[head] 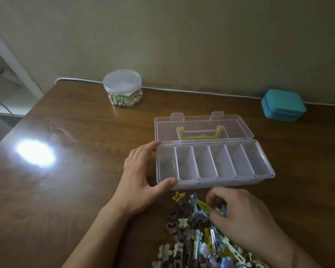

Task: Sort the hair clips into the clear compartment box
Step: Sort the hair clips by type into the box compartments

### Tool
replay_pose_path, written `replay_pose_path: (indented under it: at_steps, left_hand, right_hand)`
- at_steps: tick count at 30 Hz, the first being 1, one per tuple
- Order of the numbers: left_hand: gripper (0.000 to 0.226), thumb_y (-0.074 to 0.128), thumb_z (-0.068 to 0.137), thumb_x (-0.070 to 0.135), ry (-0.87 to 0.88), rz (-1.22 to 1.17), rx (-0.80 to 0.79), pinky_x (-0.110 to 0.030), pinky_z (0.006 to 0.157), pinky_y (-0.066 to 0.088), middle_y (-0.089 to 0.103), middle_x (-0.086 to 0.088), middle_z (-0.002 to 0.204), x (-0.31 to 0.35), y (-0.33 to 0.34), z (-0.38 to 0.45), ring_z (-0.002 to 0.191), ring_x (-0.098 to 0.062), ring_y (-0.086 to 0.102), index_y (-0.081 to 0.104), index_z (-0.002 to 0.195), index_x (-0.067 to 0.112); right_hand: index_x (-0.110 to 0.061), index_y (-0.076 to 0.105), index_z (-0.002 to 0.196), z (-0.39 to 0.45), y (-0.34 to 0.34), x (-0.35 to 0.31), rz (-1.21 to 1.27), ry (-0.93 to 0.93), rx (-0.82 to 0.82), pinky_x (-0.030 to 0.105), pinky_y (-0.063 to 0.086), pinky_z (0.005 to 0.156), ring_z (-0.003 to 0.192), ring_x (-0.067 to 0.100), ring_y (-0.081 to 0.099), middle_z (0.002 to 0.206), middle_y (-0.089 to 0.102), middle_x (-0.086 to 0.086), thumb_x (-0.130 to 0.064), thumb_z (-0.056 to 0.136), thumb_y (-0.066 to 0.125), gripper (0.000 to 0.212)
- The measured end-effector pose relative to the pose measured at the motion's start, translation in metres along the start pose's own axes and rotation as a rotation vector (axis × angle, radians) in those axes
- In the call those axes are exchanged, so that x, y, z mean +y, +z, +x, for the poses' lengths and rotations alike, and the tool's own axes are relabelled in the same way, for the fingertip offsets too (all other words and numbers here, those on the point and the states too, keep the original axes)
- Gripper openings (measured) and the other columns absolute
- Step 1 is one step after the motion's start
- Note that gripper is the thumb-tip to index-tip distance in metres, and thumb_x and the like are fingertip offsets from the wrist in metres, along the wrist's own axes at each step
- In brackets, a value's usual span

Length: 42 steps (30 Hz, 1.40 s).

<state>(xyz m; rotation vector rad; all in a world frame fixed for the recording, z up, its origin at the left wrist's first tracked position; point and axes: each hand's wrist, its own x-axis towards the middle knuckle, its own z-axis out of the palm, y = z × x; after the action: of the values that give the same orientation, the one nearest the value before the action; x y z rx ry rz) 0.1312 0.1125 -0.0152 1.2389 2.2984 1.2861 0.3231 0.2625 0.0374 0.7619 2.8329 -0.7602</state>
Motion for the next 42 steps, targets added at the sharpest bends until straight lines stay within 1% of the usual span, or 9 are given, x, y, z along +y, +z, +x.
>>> replay_pose_path:
  at_steps: [6,10,13,17,21,26,28,33,42]
  left_hand:
    - [0.09,0.053,0.062,0.088,0.05,0.111,0.027,-0.045,0.107,0.039,0.038,0.032,0.13,-0.003,0.002,-0.009,0.127,-0.003,0.037,0.027,0.139,0.049]
    - [0.095,0.053,0.058,0.09,0.074,0.122,0.049,-0.045,0.108,0.037,0.039,0.026,0.127,-0.004,0.002,-0.008,0.126,-0.004,0.035,0.036,0.137,0.041]
    - [0.096,0.058,0.053,0.088,0.126,0.172,0.078,-0.044,0.111,0.032,0.031,0.02,0.13,-0.007,-0.002,-0.004,0.127,-0.005,0.029,0.044,0.135,0.039]
    - [0.094,0.056,0.053,0.087,0.158,0.212,0.086,-0.042,0.11,0.03,0.031,0.017,0.127,-0.007,-0.008,-0.003,0.124,-0.006,0.027,0.05,0.132,0.036]
    - [0.093,0.053,0.055,0.087,0.171,0.236,0.075,-0.04,0.108,0.029,0.033,0.016,0.129,-0.007,-0.009,-0.002,0.126,-0.009,0.028,0.049,0.132,0.036]
    - [0.092,0.054,0.058,0.085,0.183,0.218,0.05,-0.041,0.11,0.027,0.033,0.017,0.133,-0.004,-0.009,-0.002,0.129,-0.01,0.027,0.044,0.136,0.037]
    - [0.094,0.054,0.061,0.084,0.201,0.213,0.041,-0.044,0.111,0.027,0.035,0.016,0.136,-0.003,-0.008,-0.002,0.131,-0.009,0.027,0.039,0.141,0.037]
    - [0.093,0.057,0.063,0.08,0.223,0.156,0.028,-0.046,0.109,0.031,0.041,0.018,0.13,-0.002,-0.009,-0.002,0.124,-0.009,0.035,0.032,0.143,0.041]
    - [0.088,0.06,0.062,0.076,0.23,0.122,-0.008,-0.046,0.106,0.034,0.042,0.02,0.125,-0.004,-0.015,0.0,0.117,-0.006,0.038,0.032,0.14,0.046]
  right_hand:
    - [-0.04,0.062,0.086,-0.009,-0.029,-0.015,0.296,-0.184,0.201,0.013,0.052,0.059,0.068,0.002,0.063,0.084,0.066,-0.024,-0.026,0.074,0.074,0.023]
    - [-0.025,0.065,0.08,0.025,-0.052,-0.049,0.413,-0.318,0.313,0.019,0.05,0.044,0.046,0.005,0.061,0.077,0.071,-0.005,-0.019,0.075,0.075,0.013]
    - [-0.017,0.072,0.075,0.052,-0.035,-0.064,0.335,-0.253,0.302,0.022,0.053,0.053,0.06,0.006,0.067,0.073,0.074,0.001,-0.01,0.073,0.079,0.009]
    - [-0.022,0.072,0.07,0.056,-0.011,-0.068,0.188,-0.157,0.336,0.036,0.06,0.071,0.069,0.007,0.068,0.068,0.072,-0.008,-0.021,0.071,0.078,0.006]
    - [-0.028,0.072,0.078,0.043,-0.009,-0.075,0.032,-0.174,0.337,0.037,0.058,0.074,0.076,0.003,0.066,0.074,0.071,-0.012,-0.034,0.079,0.071,0.006]
    - [-0.034,0.071,0.084,-0.008,-0.018,-0.05,0.042,-0.113,0.279,0.02,0.053,0.073,0.079,-0.005,0.064,0.081,0.071,-0.016,-0.026,0.083,0.073,0.008]
    - [-0.035,0.071,0.085,-0.019,-0.004,-0.04,-0.023,0.008,0.207,0.022,0.055,0.075,0.079,-0.005,0.064,0.082,0.07,-0.017,-0.031,0.083,0.073,0.005]
    - [-0.036,0.069,0.094,-0.012,0.023,-0.038,-0.26,0.103,0.291,0.031,0.057,0.075,0.084,0.003,0.063,0.087,0.068,-0.017,-0.043,0.084,0.065,0.013]
    - [-0.037,0.065,0.093,-0.008,0.024,-0.036,-0.199,0.129,0.233,0.034,0.056,0.077,0.084,0.006,0.064,0.086,0.067,-0.016,-0.036,0.084,0.07,0.011]
